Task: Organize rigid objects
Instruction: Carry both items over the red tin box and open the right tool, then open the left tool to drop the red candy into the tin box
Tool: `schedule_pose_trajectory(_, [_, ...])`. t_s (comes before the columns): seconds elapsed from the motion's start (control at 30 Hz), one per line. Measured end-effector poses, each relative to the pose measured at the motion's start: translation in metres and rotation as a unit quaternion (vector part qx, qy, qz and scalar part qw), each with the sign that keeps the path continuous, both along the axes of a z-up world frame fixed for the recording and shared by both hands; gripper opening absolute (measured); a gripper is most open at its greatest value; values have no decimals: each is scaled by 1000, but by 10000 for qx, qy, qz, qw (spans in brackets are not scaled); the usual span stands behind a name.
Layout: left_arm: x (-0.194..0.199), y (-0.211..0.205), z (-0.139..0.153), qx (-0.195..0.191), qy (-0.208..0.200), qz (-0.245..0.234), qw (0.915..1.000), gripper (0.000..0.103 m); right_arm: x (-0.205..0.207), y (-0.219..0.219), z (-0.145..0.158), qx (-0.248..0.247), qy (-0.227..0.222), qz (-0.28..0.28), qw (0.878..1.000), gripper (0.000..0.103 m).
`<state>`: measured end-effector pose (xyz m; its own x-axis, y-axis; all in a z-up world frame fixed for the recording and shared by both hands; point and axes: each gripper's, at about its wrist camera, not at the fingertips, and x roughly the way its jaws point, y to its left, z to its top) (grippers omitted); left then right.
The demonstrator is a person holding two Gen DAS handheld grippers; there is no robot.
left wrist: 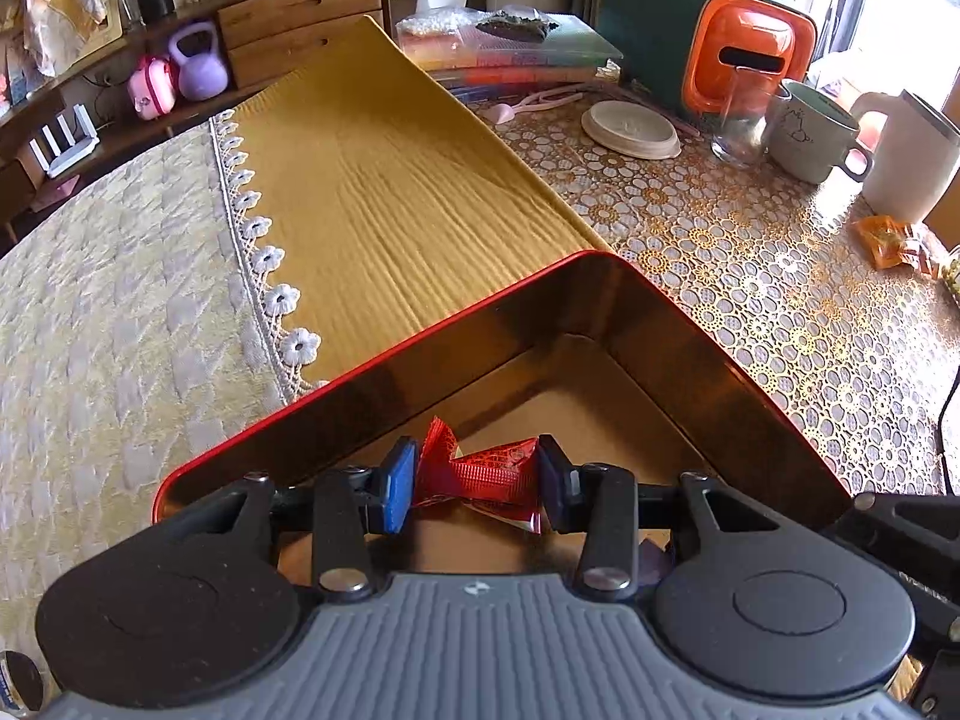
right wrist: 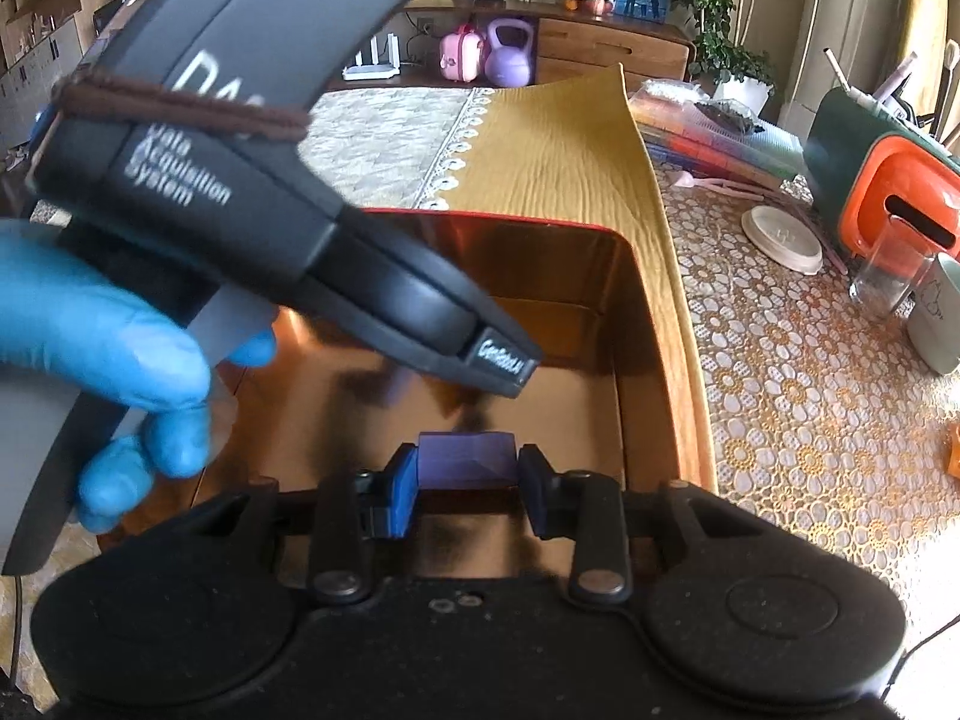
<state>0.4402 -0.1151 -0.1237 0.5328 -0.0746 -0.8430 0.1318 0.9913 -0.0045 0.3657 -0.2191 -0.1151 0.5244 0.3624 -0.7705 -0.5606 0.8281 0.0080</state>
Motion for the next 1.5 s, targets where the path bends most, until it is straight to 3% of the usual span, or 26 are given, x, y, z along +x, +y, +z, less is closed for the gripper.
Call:
schedule_pose_trajectory(0.33, [-1, -3, -1, 142, -40, -67, 9999, 43, -2, 0, -4, 1, 79, -118, 9999, 35])
schedule_pose_trajectory(0.47, [-3, -2, 1, 165, -74, -41, 9998, 57, -4, 1, -4, -6, 123, -175, 9998, 38])
schedule_pose_trajectory(0.6, [-7, 2, 6, 41, -119, -11, 9999, 57, -6, -2, 1, 114, 122, -261, 9995, 41])
schedule_pose_trajectory(1.03, [-40, 11, 40, -104, -408, -34, 9991, 57, -30, -9, 27, 383, 11, -391, 9985, 50])
schedule_pose_trajectory(1.5, [-107, 41, 90, -303, -929, -51, 9952, 57, -78, -3, 66, 605, -278, -461, 9967, 53])
